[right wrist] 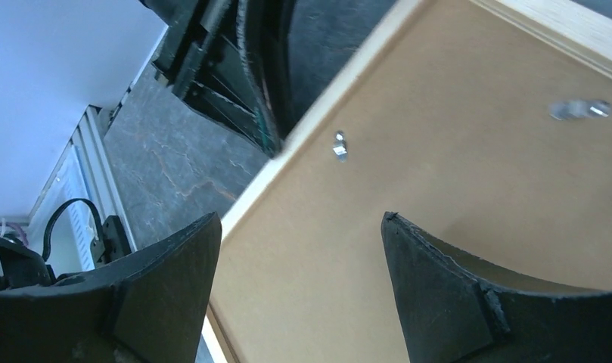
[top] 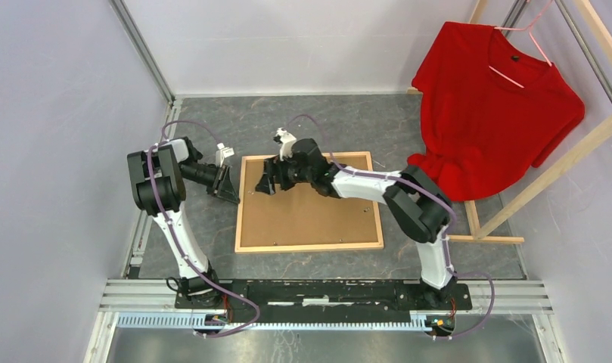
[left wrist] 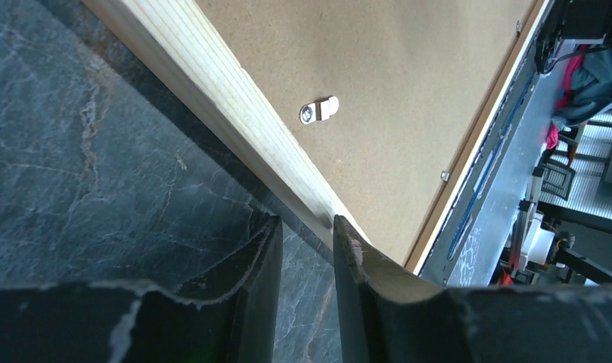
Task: Put the photo into the frame
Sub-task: Install the photo frame at the center of the board.
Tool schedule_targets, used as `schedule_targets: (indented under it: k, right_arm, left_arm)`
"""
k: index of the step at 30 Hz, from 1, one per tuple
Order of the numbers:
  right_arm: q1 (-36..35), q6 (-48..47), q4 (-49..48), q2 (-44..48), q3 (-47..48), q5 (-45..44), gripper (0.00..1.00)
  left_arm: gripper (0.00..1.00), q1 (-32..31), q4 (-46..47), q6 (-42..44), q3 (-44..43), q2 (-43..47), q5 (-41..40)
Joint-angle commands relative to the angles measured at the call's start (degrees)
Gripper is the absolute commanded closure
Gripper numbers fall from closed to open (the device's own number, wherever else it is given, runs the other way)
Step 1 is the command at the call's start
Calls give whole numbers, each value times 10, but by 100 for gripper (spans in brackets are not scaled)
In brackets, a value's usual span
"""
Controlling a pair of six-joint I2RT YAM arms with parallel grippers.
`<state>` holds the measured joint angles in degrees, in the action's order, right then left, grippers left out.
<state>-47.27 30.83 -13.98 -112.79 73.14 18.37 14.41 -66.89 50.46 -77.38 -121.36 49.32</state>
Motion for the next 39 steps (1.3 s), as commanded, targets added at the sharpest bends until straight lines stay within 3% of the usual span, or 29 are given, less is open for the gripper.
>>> schedule_targets:
  k: [1,8,13,39]
  right_arm:
    - [-23,12,-33,-62,93,29,16]
    - [-38,22,-16,-162,187,35,19]
    - [-39,26,-19,-194,198,37,20]
    - [-60,51,-50,-212,179,46,24]
  left_arm:
    - [63,-1,5,-8,2,-9,26]
    - [72,-5,11,-14,1,-14,16]
    - [77,-5,22,-20,8,-9,14]
    - [81,-5,42,-33,21,9,-10]
